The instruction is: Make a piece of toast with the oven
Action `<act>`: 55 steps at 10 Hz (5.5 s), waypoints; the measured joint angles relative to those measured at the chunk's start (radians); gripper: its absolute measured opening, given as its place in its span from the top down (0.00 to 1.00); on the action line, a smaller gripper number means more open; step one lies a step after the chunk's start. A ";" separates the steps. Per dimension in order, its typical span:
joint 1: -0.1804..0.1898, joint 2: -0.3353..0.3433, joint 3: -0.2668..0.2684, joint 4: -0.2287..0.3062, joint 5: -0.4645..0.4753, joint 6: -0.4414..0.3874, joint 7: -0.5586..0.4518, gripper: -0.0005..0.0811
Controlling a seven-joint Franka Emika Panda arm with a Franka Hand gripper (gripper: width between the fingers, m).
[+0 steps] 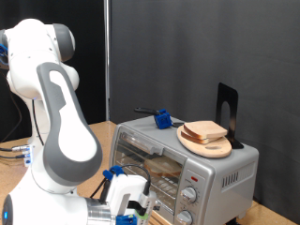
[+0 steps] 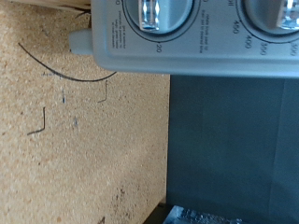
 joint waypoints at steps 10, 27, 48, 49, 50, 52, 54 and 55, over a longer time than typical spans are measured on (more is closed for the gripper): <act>0.056 0.057 0.077 -0.017 0.037 0.055 -0.047 0.00; 0.056 0.045 0.101 -0.058 0.123 0.076 -0.097 0.71; -0.026 0.104 0.139 -0.038 0.394 -0.061 -0.692 0.75; -0.026 0.104 0.137 -0.033 0.392 -0.058 -0.672 0.75; -0.026 0.100 0.133 -0.032 0.387 -0.054 -0.641 0.76; -0.028 0.079 0.113 -0.036 0.361 -0.053 -0.553 0.76; -0.035 0.052 0.098 -0.043 0.341 -0.051 -0.494 0.76; -0.033 0.041 0.089 -0.044 0.327 -0.031 -0.464 0.76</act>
